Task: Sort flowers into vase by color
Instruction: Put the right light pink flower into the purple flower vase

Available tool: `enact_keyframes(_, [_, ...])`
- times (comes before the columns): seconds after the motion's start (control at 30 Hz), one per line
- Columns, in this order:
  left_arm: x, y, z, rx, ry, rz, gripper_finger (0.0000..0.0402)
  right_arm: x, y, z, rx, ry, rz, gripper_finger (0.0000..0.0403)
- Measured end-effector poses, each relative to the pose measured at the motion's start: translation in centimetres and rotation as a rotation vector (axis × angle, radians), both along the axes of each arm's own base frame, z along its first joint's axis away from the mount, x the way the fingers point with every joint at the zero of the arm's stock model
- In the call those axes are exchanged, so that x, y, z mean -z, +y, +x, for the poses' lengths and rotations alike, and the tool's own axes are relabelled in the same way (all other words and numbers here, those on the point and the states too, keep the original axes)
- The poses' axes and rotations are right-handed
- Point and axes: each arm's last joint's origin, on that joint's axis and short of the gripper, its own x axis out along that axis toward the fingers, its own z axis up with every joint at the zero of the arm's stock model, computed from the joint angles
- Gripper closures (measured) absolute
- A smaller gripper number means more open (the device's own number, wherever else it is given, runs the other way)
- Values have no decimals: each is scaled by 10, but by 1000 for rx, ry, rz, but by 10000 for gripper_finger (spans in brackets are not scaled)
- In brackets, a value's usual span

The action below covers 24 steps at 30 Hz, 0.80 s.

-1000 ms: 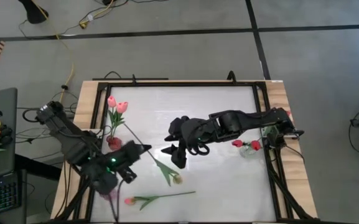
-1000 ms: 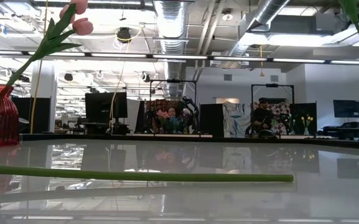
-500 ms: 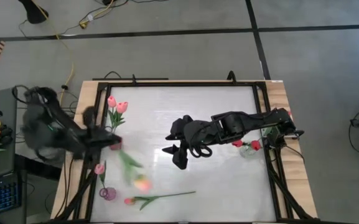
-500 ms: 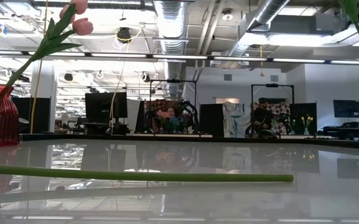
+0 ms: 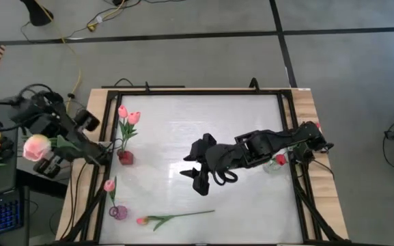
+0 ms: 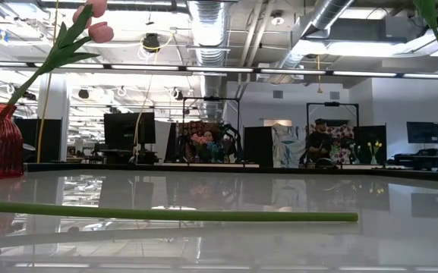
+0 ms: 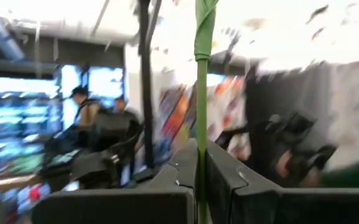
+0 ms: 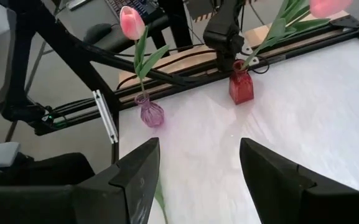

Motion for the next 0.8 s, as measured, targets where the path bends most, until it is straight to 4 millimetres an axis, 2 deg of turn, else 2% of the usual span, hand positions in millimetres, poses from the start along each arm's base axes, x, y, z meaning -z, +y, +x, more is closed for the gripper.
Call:
enact_keyframes(0.2, [36,-16,6,227,-141,-125,401,0,14,-6,35,-14,-11,155])
enact_keyframes(0.47, [57,-36,15,470,-112,-199,401,0,27,-12,104,-29,-10,155])
enact_keyframes(0.67, [76,-65,19,668,-54,-78,401,0,38,-17,154,-51,-24,155])
enact_keyframes(0.8, [85,-76,13,702,-9,17,401,1,46,-22,172,-59,-54,155])
